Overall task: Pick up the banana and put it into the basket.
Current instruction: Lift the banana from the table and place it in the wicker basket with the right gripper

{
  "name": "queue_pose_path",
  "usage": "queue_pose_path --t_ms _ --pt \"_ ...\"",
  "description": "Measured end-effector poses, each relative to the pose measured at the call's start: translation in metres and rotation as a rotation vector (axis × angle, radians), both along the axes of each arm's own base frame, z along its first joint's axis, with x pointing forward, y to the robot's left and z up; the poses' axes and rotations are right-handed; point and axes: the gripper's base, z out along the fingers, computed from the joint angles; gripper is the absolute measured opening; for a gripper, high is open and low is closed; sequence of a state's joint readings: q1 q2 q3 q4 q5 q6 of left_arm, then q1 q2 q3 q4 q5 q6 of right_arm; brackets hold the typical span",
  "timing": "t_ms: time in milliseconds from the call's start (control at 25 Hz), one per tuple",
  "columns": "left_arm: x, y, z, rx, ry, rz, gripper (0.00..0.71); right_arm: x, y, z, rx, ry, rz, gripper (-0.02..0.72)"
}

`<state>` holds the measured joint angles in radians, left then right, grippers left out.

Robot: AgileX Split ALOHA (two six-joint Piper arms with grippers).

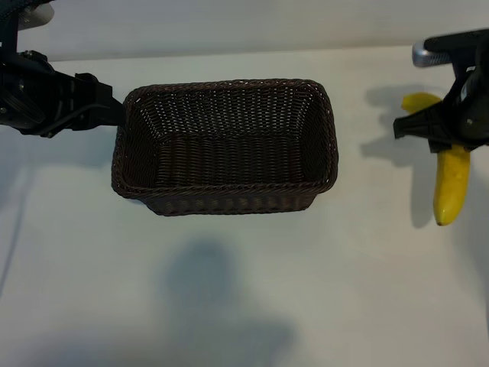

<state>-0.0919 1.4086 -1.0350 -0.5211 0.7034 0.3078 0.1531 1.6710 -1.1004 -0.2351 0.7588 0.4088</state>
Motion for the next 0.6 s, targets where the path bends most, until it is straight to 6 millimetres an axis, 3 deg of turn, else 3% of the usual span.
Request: queue_pose_path --t_ms 320,600 --pt "0.001 0.000 0.000 0.000 -0.006 0.003 0.587 0.002 0.004 0.006 0.030 0.006 0.034 0.410" --pt "0.001 0.001 0.001 0.001 -0.016 0.009 0.587 0.001 0.031 0.007 0.037 -0.029 0.158 0.410"
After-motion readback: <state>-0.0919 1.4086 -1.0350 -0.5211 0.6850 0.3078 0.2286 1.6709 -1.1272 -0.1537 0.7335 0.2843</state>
